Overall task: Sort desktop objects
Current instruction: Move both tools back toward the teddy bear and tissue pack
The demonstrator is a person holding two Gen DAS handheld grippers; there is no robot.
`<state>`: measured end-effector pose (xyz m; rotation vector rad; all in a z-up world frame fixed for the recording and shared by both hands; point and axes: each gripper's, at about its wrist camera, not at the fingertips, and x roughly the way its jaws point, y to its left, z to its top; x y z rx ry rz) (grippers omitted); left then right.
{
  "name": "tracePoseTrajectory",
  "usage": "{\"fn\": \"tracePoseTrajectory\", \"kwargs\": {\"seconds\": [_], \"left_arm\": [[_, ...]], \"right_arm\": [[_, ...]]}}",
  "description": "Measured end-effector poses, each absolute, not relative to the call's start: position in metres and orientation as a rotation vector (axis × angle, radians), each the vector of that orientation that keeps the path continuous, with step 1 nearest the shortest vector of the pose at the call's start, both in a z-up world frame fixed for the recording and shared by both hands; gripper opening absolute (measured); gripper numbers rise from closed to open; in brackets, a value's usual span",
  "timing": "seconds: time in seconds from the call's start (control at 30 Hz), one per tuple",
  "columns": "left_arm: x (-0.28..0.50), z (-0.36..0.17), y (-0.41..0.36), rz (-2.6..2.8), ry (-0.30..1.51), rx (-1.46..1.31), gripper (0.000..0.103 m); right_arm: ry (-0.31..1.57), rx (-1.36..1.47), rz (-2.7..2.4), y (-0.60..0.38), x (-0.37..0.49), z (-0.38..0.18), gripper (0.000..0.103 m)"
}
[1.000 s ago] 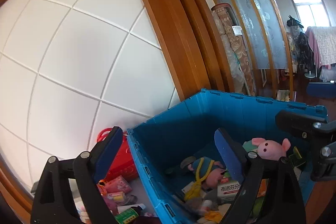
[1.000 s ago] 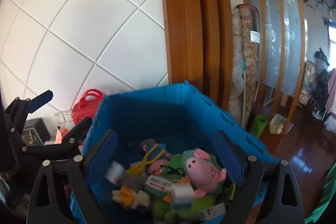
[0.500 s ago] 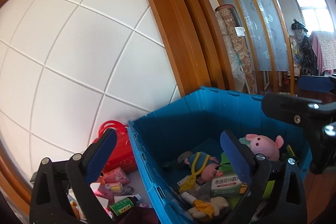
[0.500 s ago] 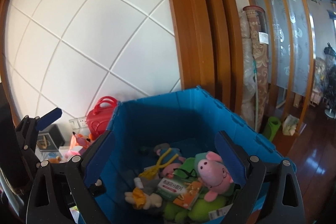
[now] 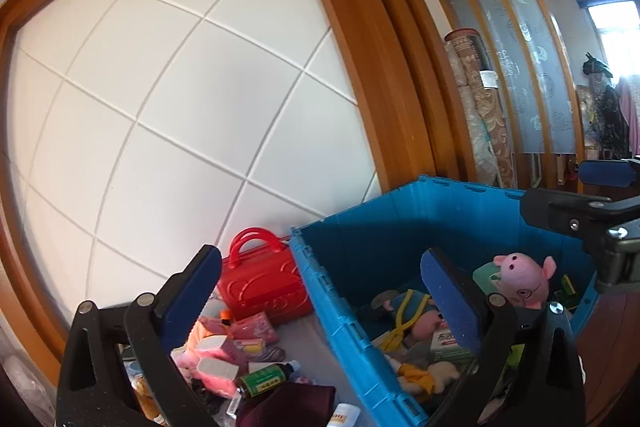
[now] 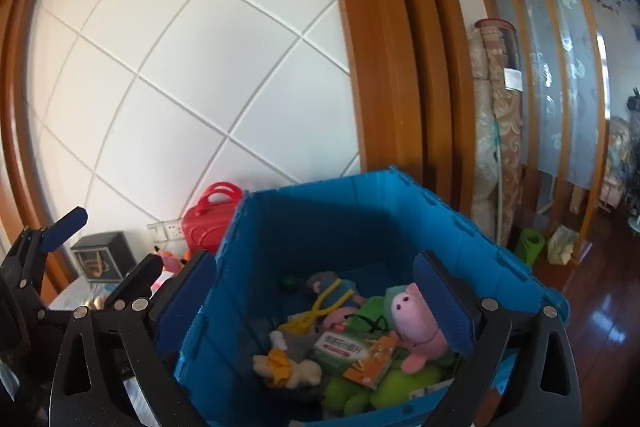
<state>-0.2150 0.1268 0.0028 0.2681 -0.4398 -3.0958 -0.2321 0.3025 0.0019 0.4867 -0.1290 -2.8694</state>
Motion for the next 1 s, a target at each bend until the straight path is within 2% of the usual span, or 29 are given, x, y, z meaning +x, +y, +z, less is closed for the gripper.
{"fn": "tracePoseTrajectory", "kwargs": {"seconds": [0.27,0.47,0.7,1.0], "left_arm": [[-0.197,-0.001,0.063,-3.001,-0.289,0.264,0.101],[-0.183,-0.002,0.011,-2.883,-0.331,0.247,0.101],[-0.172,-0.015,-0.077,-2.832,-0.272,0.299,0.101],[-0.168,-0.045,-0.173,-2.785,-0.286,0.412,0.101]], "right_arm": [[-0.067,0.475,-2.794,0.257,-0.220,0.001,0.102],[-0.046,0.448,-2.756,0.210,-0.210,0.005,0.102],[-0.009,0.479,-2.694,0.130,-0.204,-0.001,0.102],[-0.007,0.574,-2.649,0.037,-0.202,-0.028,0.102]]}}
